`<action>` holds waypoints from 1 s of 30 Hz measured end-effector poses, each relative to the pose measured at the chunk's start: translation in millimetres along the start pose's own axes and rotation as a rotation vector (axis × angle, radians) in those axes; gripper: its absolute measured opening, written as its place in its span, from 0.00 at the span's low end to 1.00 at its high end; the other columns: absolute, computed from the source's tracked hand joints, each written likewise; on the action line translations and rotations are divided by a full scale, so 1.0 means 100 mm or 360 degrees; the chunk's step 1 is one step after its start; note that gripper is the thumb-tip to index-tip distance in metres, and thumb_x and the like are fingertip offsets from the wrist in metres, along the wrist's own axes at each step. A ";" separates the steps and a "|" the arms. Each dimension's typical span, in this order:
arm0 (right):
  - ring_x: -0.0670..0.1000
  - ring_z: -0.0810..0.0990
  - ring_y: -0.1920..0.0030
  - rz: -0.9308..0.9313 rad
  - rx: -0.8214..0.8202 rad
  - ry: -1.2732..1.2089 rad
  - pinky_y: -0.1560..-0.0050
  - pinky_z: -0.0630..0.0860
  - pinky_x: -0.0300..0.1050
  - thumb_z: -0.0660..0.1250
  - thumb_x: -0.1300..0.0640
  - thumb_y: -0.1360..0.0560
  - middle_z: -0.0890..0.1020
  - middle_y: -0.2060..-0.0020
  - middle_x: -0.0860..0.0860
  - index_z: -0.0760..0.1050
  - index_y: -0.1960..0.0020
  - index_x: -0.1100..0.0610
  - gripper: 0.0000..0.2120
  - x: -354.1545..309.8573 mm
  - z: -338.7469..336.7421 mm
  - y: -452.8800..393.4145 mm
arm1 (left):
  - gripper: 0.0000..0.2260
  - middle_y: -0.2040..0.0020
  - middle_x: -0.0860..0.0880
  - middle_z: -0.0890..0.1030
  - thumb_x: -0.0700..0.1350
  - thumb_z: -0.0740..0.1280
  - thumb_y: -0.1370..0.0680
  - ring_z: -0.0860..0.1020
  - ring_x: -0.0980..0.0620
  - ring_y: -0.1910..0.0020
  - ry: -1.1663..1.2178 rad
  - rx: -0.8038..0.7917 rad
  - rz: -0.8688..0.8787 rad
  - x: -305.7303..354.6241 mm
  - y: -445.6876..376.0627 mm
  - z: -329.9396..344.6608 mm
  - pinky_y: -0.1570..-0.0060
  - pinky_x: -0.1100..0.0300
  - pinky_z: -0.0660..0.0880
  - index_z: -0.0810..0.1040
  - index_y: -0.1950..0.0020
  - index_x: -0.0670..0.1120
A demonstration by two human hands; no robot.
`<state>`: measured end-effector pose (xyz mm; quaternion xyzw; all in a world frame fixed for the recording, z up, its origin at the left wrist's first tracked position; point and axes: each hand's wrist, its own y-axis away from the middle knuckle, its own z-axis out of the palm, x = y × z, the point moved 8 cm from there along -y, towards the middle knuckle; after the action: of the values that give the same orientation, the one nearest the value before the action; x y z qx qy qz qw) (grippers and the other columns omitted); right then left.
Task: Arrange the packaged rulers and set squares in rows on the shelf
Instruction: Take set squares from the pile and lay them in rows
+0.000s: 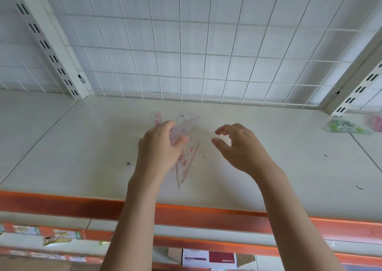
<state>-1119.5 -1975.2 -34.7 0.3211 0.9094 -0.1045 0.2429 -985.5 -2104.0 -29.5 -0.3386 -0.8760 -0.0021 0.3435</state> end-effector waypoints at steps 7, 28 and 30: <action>0.53 0.73 0.40 -0.0002 -0.0085 0.0036 0.44 0.67 0.43 0.61 0.47 0.22 0.76 0.42 0.53 0.73 0.37 0.54 0.18 -0.17 0.05 -0.37 | 0.20 0.41 0.47 0.76 0.50 0.70 0.26 0.74 0.50 0.42 0.0075 0.0212 -0.0024 -0.13 -0.02 -0.32 0.45 0.64 0.66 0.74 0.36 0.45; 0.53 0.70 0.55 0.0441 -0.0181 -0.0024 0.66 0.63 0.42 0.72 0.38 0.34 0.71 0.57 0.53 0.65 0.52 0.59 0.28 -0.09 0.49 -0.89 | 0.19 0.44 0.48 0.75 0.51 0.69 0.26 0.74 0.49 0.43 0.0067 0.0163 -0.0074 -0.33 0.03 -0.29 0.47 0.61 0.67 0.75 0.38 0.46; 0.55 0.72 0.45 0.0437 -0.0182 0.0032 0.53 0.69 0.46 0.70 0.36 0.33 0.73 0.47 0.56 0.67 0.43 0.62 0.34 -0.10 0.49 -0.90 | 0.19 0.44 0.48 0.75 0.51 0.69 0.26 0.74 0.49 0.43 0.0087 0.0145 -0.0061 -0.32 0.03 -0.25 0.46 0.61 0.68 0.75 0.37 0.47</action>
<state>-1151.0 -2066.8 -68.8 0.4290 0.8638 -0.0150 0.2638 -951.9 -2126.8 -30.4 -0.3056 -0.8717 0.0219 0.3824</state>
